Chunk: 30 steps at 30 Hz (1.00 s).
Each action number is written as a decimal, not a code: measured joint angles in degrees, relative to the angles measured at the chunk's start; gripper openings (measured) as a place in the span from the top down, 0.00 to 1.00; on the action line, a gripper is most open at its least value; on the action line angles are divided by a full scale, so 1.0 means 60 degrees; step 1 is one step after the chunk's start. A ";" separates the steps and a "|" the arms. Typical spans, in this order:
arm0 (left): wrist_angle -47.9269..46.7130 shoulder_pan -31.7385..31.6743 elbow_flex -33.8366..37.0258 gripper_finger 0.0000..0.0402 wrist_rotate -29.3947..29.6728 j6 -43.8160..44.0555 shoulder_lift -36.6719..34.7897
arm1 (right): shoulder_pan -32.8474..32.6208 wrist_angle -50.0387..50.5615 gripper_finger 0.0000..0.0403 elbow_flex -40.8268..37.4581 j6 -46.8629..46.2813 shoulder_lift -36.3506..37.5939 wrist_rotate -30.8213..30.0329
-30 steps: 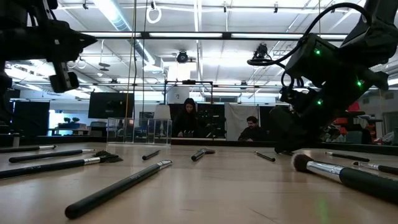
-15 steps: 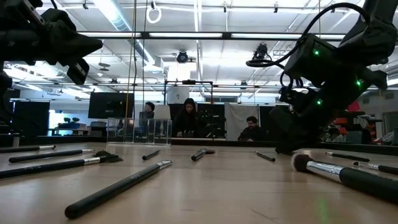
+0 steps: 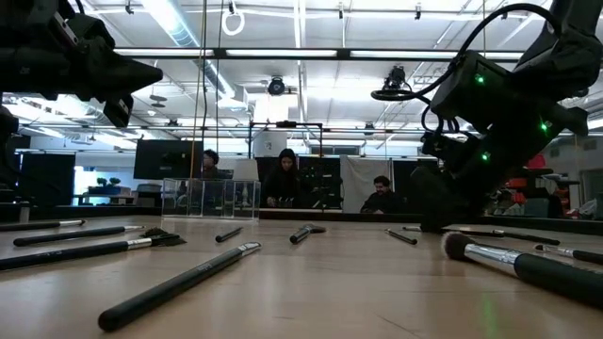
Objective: Put items in baskets/containers
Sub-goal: Put the eyeshadow into left section of the transparent organizer
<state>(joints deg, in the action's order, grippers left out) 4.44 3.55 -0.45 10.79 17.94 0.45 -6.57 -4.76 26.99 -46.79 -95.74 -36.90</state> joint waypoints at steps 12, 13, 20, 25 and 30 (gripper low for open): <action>0.1788 0.0000 0.0000 0.77 0.0025 -0.0739 0.2321 | 0.0009 -0.1536 1.00 -0.0049 0.1342 0.0664 0.0804; 0.2189 0.0000 0.0000 0.75 0.0025 -0.0835 0.2644 | 0.0018 -0.1707 1.00 -0.0049 0.1478 0.0785 0.0782; 0.4772 -0.0097 -0.0001 0.61 0.0124 -0.0954 0.5101 | 0.0058 -0.3560 1.00 -0.0055 0.3023 0.1424 0.0453; 0.7365 -0.0149 0.0000 0.53 -0.0285 -0.1031 0.7267 | 0.0066 -0.6281 1.00 -0.0320 0.4716 0.1534 0.0895; 0.9592 -0.0150 -0.0314 0.48 -0.0421 -0.1266 0.9724 | 0.0066 -0.9125 1.00 -0.0727 0.5869 0.1534 0.2130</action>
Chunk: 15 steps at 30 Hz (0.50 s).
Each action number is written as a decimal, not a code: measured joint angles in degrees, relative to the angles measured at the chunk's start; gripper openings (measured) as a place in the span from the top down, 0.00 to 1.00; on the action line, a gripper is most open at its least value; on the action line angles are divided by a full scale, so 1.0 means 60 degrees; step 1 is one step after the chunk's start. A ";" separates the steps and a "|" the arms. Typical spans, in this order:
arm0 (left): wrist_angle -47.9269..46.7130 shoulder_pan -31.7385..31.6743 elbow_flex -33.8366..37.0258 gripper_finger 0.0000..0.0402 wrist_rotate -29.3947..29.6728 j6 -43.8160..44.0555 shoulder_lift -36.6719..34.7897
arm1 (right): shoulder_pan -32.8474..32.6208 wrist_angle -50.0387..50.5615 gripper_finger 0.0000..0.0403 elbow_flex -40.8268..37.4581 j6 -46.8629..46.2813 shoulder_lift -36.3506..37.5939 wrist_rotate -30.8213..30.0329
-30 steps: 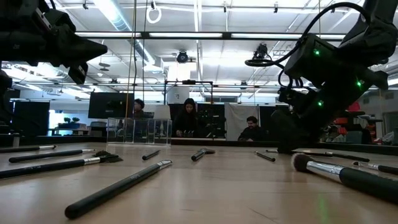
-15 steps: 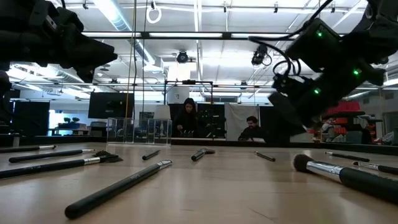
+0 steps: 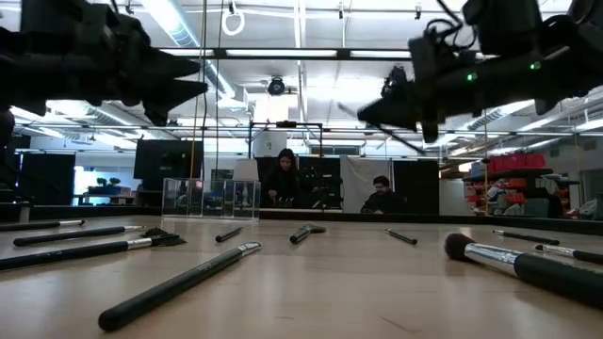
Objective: Put items in baskets/containers
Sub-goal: Put the eyeshadow into left section of the transparent organizer
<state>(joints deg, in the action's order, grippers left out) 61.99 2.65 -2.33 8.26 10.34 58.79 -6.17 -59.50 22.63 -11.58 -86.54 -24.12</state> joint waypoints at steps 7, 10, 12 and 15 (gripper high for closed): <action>0.0322 -0.0005 -0.2887 0.48 -0.1261 -0.1128 0.3825 | 0.0004 -0.1958 1.00 -0.0051 0.0972 0.0015 0.1305; 0.0358 -0.0128 -0.4342 0.48 -0.1894 -0.1497 0.5379 | 0.0004 -0.2665 0.99 -0.0051 0.1191 0.0015 0.1621; 0.0423 -0.0256 -0.5201 0.48 -0.2119 -0.1518 0.6262 | 0.0004 -0.3094 0.99 -0.0051 0.1344 0.0015 0.1929; 0.1071 -0.0430 -0.6179 0.48 -0.2173 -0.1434 0.7349 | 0.0004 -0.3577 0.99 -0.0051 0.1521 0.0015 0.2361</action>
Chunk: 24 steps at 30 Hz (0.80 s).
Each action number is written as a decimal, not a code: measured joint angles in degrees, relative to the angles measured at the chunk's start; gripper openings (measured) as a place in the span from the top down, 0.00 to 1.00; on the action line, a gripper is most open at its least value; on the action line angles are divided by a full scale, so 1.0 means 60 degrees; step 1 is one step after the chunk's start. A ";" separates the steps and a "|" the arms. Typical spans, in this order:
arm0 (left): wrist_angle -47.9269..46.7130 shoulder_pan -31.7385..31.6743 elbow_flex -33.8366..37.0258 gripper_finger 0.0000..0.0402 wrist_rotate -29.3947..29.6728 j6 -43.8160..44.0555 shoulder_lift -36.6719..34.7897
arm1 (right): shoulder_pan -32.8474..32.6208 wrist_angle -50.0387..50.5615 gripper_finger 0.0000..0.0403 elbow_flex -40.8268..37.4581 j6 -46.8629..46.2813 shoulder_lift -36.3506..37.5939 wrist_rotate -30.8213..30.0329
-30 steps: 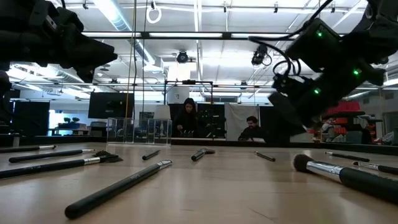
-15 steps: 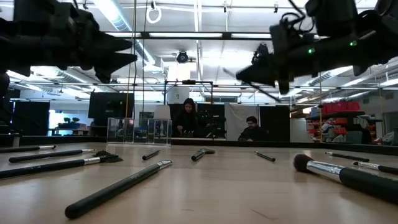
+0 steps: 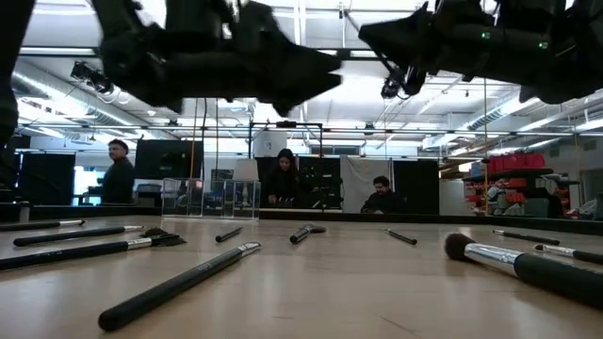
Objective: Put items in baskets/containers
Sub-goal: Put the eyeshadow into left section of the transparent organizer
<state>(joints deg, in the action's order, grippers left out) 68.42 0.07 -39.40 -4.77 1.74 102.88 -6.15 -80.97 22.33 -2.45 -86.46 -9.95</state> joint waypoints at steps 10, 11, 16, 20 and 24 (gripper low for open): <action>0.1339 -0.0094 -0.1794 0.48 -0.0652 0.0357 0.1711 | -0.0004 -0.0079 0.99 0.0000 0.0028 0.0011 0.0342; 0.1338 -0.0098 -0.1937 0.48 -0.0629 0.0357 0.1776 | -0.0004 -0.0079 0.99 0.0000 0.0031 0.0011 0.0344; 0.1351 -0.0101 -0.2195 0.53 -0.0352 0.0346 0.1856 | -0.0047 -0.0052 0.98 0.0000 0.0031 0.0011 0.0342; 0.1349 -0.0146 -0.2195 0.65 -0.0124 0.0342 0.1856 | -0.0076 -0.0028 0.98 0.0000 0.0059 0.0011 0.0346; 0.1362 -0.0148 -0.2195 0.82 -0.0062 0.0340 0.1856 | -0.0069 0.0035 0.98 0.0004 0.0060 0.0011 0.0333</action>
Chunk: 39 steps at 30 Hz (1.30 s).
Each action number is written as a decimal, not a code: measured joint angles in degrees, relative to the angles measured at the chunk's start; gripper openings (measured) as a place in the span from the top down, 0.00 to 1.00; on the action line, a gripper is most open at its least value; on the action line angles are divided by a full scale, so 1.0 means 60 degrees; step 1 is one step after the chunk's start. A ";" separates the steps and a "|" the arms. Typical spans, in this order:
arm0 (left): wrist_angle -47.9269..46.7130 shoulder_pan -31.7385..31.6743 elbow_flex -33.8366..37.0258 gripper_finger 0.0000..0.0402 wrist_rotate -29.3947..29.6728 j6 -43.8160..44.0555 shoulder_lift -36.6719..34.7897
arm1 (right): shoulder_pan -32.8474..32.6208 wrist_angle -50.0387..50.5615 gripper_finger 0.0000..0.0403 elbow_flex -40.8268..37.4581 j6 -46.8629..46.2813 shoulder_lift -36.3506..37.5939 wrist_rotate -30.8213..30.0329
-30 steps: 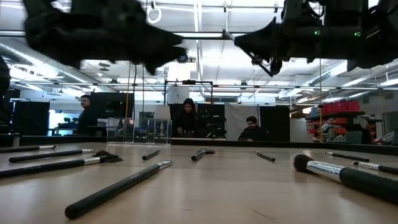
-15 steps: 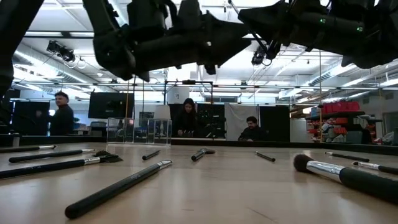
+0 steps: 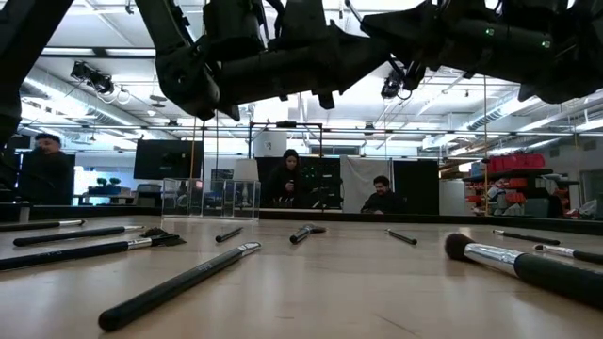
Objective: Put items in baskets/containers
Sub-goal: Put the eyeshadow into left section of the transparent organizer
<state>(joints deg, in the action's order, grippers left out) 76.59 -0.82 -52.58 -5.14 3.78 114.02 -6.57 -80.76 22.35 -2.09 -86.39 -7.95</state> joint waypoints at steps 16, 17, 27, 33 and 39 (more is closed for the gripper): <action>-0.3402 -0.0120 0.0266 0.95 0.1126 -0.0208 -0.1225 | -0.0003 0.1848 0.81 0.0004 0.0139 0.1070 -0.0432; -0.4173 -0.0163 0.0270 0.95 0.1466 -0.0290 -0.1518 | -0.0011 0.2339 0.79 0.0004 0.0180 0.1316 -0.0568; -1.0494 -0.1213 0.0270 0.95 0.4078 -0.0197 -0.4336 | -0.0007 0.4663 0.74 0.0004 0.0168 0.2682 -0.0850; -1.2888 -0.2818 0.0270 0.95 0.4531 0.0412 -0.5326 | -0.0056 0.4970 0.75 0.0004 -0.0117 0.2411 -0.0844; -1.5011 -0.4229 0.0273 0.95 0.5403 0.1035 -0.6065 | -0.0276 0.5005 0.76 0.0004 -0.0080 0.2284 -0.0840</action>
<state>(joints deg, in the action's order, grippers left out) -13.47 -26.19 -50.94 27.27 9.99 77.63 -8.22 -50.73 22.37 -2.57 -72.69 -12.99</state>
